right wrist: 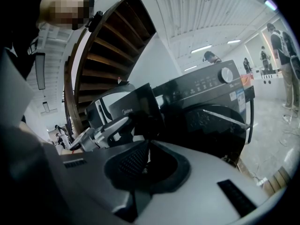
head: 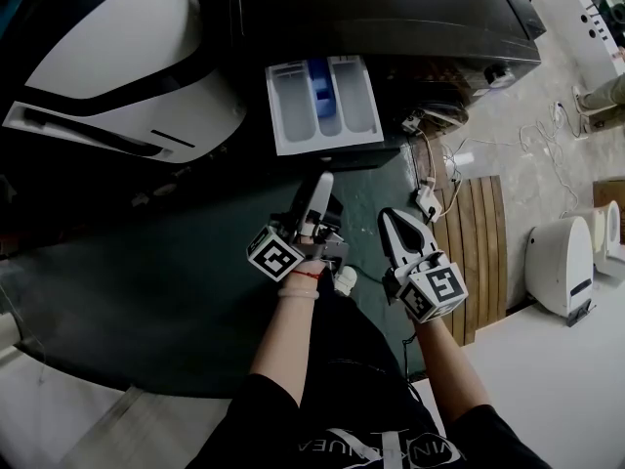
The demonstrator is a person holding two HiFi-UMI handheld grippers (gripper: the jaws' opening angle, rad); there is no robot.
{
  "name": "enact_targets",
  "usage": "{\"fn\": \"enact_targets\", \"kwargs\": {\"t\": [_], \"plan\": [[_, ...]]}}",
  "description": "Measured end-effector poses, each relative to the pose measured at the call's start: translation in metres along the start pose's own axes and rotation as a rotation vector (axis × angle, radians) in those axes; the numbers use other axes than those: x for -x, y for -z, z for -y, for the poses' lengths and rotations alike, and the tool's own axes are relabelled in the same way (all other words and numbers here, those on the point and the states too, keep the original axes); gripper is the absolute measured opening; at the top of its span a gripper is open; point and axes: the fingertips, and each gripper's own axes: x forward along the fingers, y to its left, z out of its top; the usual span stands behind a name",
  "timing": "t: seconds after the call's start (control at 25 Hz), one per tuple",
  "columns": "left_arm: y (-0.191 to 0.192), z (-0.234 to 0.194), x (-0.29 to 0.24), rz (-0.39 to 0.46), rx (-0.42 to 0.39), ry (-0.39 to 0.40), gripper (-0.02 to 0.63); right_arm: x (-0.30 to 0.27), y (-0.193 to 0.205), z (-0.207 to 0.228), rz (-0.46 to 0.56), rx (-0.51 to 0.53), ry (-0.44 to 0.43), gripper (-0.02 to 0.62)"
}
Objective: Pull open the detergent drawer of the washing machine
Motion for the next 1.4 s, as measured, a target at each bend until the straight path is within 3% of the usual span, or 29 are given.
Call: {"fn": "enact_targets", "kwargs": {"t": [0.76,0.92,1.12,1.4], "plan": [[0.011,-0.007,0.014,-0.038,0.013,-0.006,0.094,0.004,0.003,-0.004,0.005,-0.008,0.002,0.019],[0.021,-0.013,0.034,-0.072,0.002,-0.055,0.026,0.001,0.002,-0.004,0.01,-0.008,0.006,0.02],[0.024,-0.016,0.052,-0.176,-0.081,-0.131,0.009,0.0,-0.006,-0.005,0.022,-0.002,0.009,0.018],[-0.008,-0.012,0.065,-0.26,-0.352,-0.264,0.009,0.0,-0.028,-0.01,0.039,0.06,-0.01,0.018]]}}
